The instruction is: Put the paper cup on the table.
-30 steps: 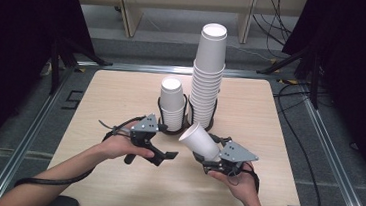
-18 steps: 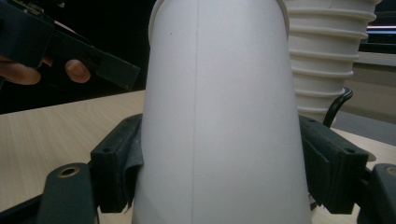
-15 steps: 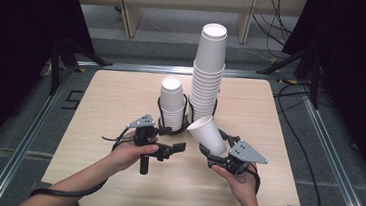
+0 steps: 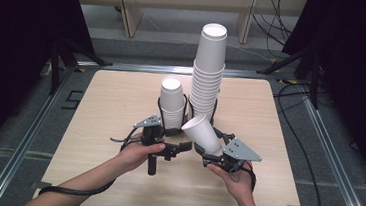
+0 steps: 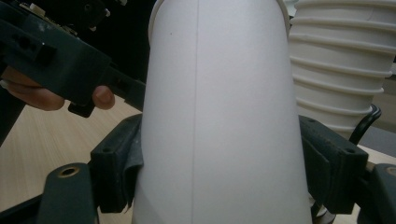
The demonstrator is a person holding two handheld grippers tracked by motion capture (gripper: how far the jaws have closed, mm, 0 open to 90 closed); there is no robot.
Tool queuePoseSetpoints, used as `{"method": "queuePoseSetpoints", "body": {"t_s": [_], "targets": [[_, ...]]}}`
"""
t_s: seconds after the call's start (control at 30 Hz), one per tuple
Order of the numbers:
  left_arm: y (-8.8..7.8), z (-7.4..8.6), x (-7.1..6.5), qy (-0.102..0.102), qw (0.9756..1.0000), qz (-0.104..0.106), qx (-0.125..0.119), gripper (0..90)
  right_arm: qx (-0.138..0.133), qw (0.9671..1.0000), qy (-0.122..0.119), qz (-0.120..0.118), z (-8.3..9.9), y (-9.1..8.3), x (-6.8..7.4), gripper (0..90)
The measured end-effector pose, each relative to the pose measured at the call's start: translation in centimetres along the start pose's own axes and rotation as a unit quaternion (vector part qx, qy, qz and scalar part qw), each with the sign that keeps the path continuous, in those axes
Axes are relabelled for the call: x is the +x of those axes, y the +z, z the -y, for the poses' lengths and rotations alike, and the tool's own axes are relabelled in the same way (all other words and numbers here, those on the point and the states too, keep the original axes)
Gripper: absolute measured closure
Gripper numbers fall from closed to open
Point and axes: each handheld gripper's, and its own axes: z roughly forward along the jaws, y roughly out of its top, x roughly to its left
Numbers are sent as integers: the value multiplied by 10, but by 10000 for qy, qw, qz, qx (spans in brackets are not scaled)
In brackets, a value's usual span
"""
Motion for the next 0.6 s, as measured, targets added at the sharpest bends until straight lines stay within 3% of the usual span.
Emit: {"method": "queuePoseSetpoints", "body": {"t_s": [0.13, 0.23, 0.27, 0.33, 0.4, 0.43, 0.53, 0.6], "targets": [[1, -2, 0, 3, 10000, 18, -52, 28, -45, 9998, -203, -53, -3, 2, -2, 238], [1, -3, 2, -15, 10000, 15, -44, 26, -57, 9999, -60, -74, -3, 2, 1, 238], [2, -3, 3, -58, 9999, 77, -95, 25, -84, 9998, -165, -65, -2, 3, 0, 238], [1, -3, 4, -99, 9999, 32, -75, 25, -57, 9999, -81, -122, -2, 4, 2, 238], [1, -4, 4, -114, 9999, 41, -100, 25, -114, 9997, -215, -38, -1, 5, 2, 237], [1, -4, 5, -128, 9998, 83, -120, 25, -101, 9999, -101, -79, -1, 6, 4, 238], [2, -4, 5, -153, 9998, 70, -115, 24, -50, 9998, -149, -114, -2, 6, 5, 238], [3, -4, 5, -146, 9998, 75, -93, 24, 10, 9998, 88, -199, -1, 6, 8, 238]]}}
